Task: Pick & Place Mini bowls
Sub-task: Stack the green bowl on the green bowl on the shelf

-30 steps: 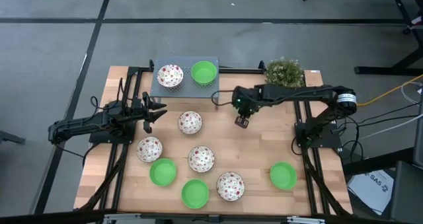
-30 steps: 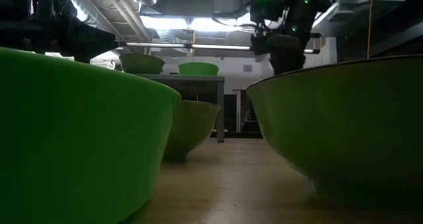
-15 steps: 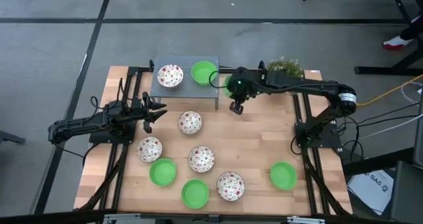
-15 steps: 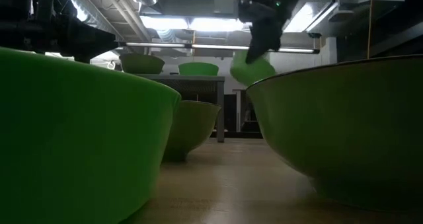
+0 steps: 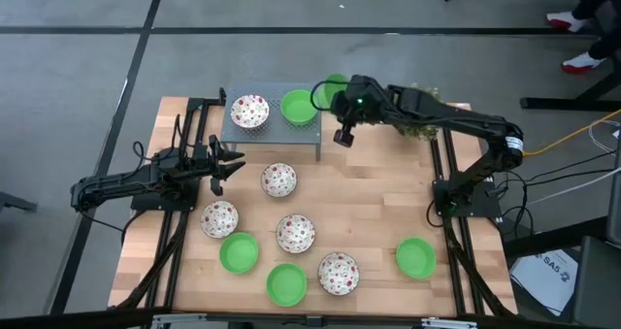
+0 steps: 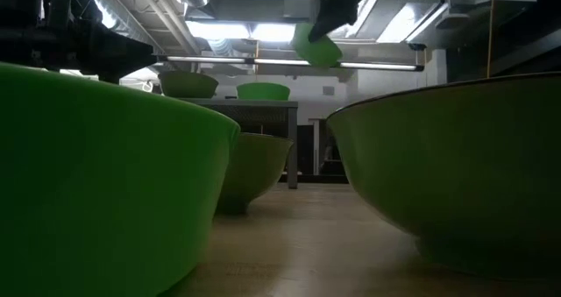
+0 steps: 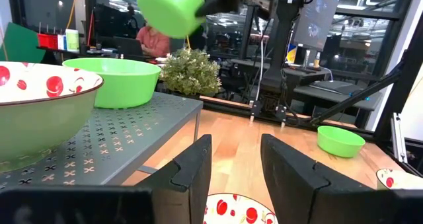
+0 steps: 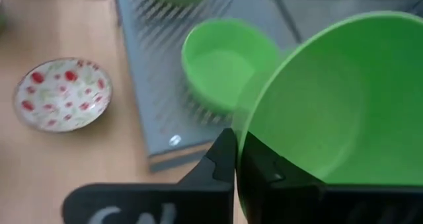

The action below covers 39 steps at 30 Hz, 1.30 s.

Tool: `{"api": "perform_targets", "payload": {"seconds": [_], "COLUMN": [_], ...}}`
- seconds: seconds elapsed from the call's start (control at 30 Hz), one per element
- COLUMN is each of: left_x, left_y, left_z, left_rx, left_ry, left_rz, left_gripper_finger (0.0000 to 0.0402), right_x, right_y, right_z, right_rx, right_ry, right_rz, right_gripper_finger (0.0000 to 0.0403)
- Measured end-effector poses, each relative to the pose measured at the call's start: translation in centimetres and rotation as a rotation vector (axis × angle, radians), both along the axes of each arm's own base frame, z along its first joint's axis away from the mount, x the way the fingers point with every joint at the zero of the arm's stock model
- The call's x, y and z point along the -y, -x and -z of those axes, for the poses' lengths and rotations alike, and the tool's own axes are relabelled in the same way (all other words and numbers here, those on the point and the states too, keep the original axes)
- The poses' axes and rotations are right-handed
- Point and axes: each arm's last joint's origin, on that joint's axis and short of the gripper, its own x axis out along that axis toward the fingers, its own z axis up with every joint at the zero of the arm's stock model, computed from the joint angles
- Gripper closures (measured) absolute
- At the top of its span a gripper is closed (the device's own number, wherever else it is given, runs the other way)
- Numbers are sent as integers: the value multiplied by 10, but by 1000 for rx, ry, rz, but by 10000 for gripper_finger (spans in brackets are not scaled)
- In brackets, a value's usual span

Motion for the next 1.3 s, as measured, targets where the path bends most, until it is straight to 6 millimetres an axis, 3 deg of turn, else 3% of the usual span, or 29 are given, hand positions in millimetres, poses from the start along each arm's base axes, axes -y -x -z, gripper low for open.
{"api": "perform_targets", "payload": {"seconds": [0.3,0.63,1.3], "left_x": [0,0,0], "left_y": [0,0,0], "left_z": [0,0,0], "left_rx": [0,0,0], "left_ry": [0,0,0], "left_rz": [0,0,0], "left_gripper_finger": [276,276,276], "right_x": [3,-2,15], "right_y": [-8,-28,-71], "right_z": [-23,-19,37], "right_rx": [90,-5,-121], "right_ry": [236,515,427], "right_rz": [-93,-290,-409], "right_gripper_finger": [395,395,395]}}
